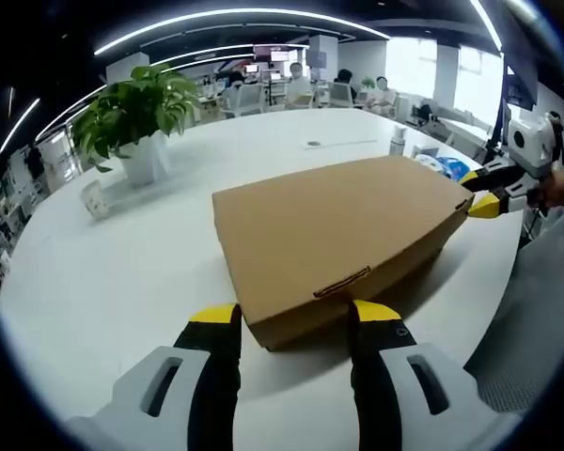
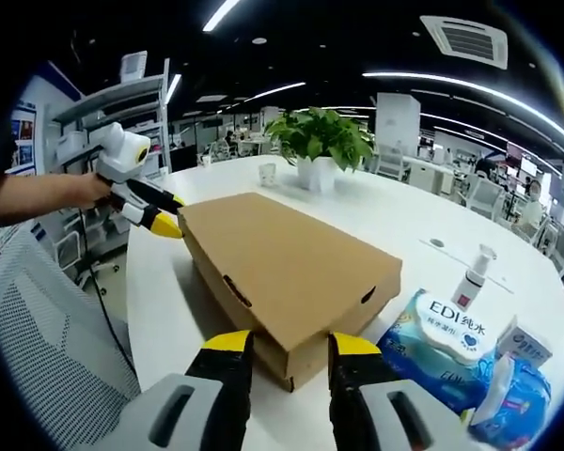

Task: Operate the shoe box by opening the lid, removing the specified soft item, and placing it in the target area until the item is outside and the box remains undamaged.

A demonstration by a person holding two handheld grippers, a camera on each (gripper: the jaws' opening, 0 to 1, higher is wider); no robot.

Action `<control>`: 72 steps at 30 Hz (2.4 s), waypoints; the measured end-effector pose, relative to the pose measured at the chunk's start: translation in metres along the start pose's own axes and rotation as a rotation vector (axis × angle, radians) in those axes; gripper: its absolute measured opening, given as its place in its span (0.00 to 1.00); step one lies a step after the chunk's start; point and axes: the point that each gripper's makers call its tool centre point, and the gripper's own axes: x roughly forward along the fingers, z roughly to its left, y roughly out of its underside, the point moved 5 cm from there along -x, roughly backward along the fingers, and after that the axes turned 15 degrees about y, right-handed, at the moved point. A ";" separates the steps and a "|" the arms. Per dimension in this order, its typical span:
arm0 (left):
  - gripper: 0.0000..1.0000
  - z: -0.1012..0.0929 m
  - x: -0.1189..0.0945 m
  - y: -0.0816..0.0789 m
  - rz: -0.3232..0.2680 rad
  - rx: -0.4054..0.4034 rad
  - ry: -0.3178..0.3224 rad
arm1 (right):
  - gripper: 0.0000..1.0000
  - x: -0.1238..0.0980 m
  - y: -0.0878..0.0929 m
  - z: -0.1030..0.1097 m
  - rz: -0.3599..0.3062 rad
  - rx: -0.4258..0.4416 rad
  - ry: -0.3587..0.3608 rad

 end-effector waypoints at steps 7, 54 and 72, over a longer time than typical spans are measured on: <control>0.44 -0.001 0.004 0.003 0.018 -0.008 -0.007 | 0.28 0.003 0.004 0.001 0.010 -0.014 -0.003; 0.43 0.046 0.055 -0.037 0.044 -0.040 -0.003 | 0.27 0.065 -0.020 -0.044 0.043 -0.051 0.033; 0.43 0.056 0.066 -0.046 0.045 -0.035 -0.001 | 0.27 0.078 -0.027 -0.057 0.076 -0.129 0.022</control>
